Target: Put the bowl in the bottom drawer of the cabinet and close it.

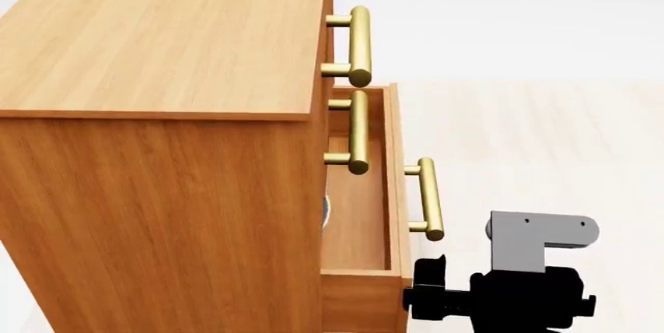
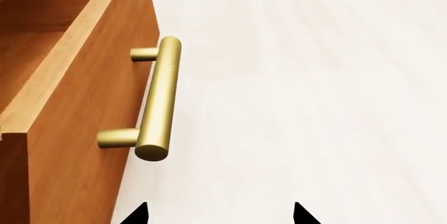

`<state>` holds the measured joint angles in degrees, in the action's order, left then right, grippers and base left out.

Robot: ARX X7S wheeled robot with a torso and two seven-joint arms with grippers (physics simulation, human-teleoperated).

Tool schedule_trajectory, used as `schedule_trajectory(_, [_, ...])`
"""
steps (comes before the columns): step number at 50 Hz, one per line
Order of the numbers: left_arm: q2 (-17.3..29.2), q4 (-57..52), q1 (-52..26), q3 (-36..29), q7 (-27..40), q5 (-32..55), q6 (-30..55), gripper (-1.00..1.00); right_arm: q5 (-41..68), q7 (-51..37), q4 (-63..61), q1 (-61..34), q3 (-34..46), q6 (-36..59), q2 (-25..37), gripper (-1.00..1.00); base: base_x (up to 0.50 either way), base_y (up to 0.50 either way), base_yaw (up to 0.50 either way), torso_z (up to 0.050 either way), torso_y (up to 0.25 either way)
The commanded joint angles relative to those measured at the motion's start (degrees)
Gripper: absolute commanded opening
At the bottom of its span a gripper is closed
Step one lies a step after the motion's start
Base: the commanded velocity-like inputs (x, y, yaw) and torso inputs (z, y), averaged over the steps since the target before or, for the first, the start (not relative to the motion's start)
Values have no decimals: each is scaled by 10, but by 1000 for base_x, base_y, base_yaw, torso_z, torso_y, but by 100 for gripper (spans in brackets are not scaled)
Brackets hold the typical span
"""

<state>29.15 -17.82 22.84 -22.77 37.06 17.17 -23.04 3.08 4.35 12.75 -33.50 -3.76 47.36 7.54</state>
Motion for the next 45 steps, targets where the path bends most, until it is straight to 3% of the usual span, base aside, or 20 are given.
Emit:
schedule_trajectory(1, [3,-6,0,0,2,2,5,100,10,2,6,-1,10,-3,-9,100,0,0,0,0,0])
schedule_trajectory(45, [-3,16,0,-4,-3,-1,-16,100,38,-18,13,-4,34,-6,-25,100,0,0,0,0,0])
